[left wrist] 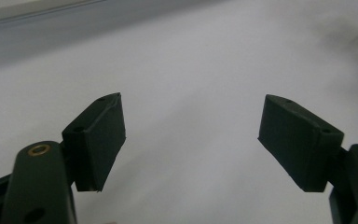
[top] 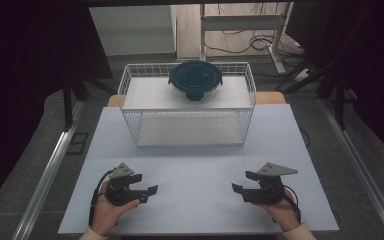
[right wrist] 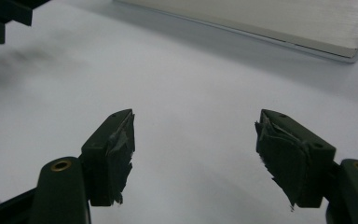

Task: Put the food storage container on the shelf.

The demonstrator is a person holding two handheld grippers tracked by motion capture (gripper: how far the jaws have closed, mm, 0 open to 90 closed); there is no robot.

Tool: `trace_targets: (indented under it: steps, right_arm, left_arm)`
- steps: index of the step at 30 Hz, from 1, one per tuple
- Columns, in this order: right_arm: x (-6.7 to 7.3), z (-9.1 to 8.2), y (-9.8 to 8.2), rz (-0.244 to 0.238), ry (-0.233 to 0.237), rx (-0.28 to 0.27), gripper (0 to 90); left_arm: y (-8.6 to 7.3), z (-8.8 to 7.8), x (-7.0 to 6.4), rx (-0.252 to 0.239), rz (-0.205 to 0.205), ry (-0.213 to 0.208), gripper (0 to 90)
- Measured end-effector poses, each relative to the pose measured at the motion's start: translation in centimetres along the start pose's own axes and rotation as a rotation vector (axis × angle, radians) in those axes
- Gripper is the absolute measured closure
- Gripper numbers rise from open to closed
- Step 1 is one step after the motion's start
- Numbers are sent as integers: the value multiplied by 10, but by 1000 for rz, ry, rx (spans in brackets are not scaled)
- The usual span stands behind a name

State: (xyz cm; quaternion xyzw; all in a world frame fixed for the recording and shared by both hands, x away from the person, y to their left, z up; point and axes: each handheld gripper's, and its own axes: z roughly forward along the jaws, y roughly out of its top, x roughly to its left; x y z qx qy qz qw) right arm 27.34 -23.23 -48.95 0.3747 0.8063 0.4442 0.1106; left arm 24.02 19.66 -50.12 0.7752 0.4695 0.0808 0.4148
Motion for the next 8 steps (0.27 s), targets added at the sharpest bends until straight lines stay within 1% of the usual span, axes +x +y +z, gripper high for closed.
trace_targets:
  steps: [3, 8]
  right_arm:
    - [-1, 0, 1, -19, 2, 8, 282]
    - [-5, -1, 0, -13, -18, -4, 280]
  left_arm:
    - [0, -3, 2, -13, -9, 4, 235]
    - [0, -4, 4, -27, -14, 17, 235]
